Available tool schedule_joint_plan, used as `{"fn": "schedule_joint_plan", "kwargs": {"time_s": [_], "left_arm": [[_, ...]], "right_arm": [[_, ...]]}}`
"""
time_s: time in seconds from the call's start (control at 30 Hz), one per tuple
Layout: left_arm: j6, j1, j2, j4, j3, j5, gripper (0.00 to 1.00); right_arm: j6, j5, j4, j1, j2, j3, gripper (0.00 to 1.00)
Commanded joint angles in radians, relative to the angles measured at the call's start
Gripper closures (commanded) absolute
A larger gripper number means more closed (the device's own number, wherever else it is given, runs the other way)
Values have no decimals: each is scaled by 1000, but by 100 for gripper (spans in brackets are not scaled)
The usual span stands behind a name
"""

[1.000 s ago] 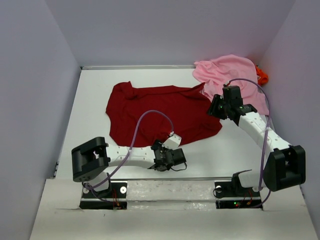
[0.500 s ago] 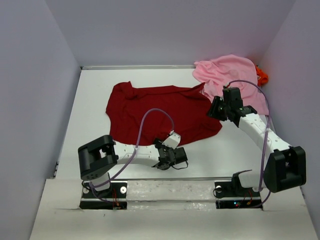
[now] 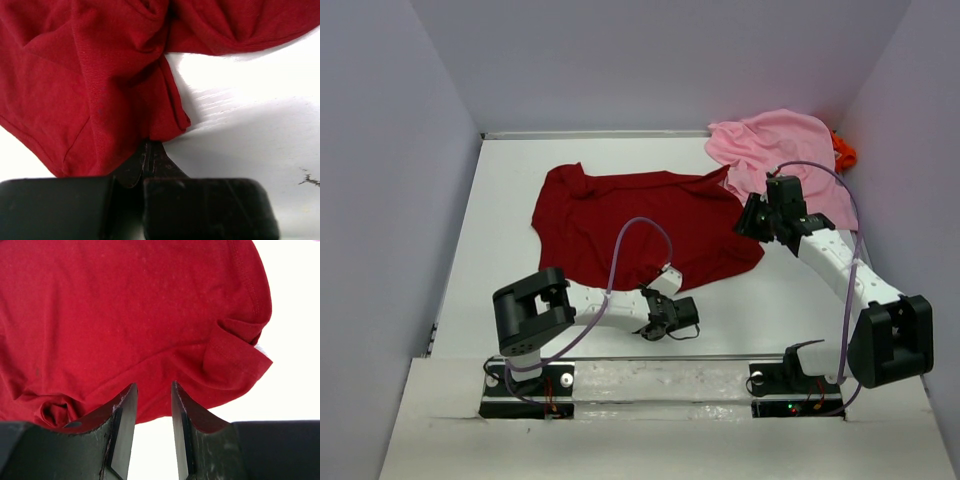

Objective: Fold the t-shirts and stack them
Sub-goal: Flatten the tshirt out

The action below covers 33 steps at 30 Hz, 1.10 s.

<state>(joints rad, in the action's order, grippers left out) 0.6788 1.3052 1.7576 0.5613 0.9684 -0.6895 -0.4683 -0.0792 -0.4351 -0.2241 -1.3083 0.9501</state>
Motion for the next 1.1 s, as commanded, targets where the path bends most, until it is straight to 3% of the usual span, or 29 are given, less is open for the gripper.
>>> {"fn": "schedule_joint_plan", "kwargs": {"time_s": [0.0, 0.43, 0.63, 0.8, 0.83, 0.87, 0.97, 1.07], "left_arm": [[42, 15, -55, 81, 30, -42, 100], [200, 106, -303, 508, 245, -152, 100], [174, 106, -330, 528, 256, -162, 100], [67, 105, -345, 398, 178, -69, 99], [61, 105, -346, 381, 170, -64, 96], [67, 105, -346, 377, 168, -61, 82], [76, 105, -348, 400, 179, -67, 64], [82, 105, -362, 420, 193, -74, 60]], "right_arm": [[7, 2, 52, -9, 17, -16, 61], [-21, 113, 21, -9, -92, 56, 55], [-1, 121, -17, -9, -173, 137, 54], [10, 134, -17, -9, -209, 141, 54], [8, 134, -19, -9, -209, 142, 54], [8, 136, -19, -9, -204, 145, 54], [11, 159, -22, -9, -198, 147, 53], [10, 165, -25, -9, -200, 142, 53]]}}
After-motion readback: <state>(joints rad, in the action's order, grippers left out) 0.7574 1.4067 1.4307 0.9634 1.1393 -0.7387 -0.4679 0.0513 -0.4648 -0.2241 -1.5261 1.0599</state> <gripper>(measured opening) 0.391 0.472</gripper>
